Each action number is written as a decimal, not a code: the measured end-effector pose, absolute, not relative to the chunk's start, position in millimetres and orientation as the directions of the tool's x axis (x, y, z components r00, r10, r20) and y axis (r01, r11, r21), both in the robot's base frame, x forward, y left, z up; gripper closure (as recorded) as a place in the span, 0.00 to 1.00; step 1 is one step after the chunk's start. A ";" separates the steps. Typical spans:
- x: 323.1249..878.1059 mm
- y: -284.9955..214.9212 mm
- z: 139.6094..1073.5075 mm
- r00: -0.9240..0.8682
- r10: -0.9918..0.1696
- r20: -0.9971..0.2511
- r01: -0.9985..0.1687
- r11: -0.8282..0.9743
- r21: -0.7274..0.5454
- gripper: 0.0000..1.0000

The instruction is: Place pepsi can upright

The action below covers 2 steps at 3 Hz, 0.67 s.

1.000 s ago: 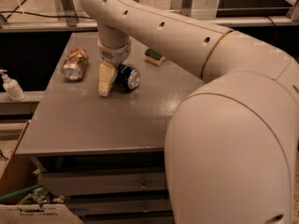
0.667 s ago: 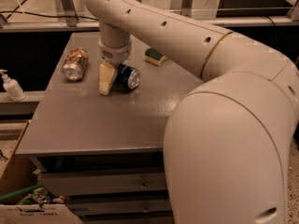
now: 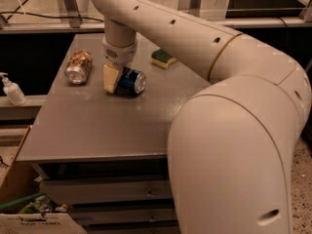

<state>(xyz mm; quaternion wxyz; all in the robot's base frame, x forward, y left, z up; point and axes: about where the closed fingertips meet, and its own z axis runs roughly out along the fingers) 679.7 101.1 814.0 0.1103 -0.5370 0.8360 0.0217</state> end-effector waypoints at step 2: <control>677.3 109.7 839.7 -0.388 -0.873 -0.294 -0.908 0.418 -0.042 1.00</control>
Offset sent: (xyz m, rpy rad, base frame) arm -0.0081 0.0207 0.0728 0.2820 -0.0093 0.0301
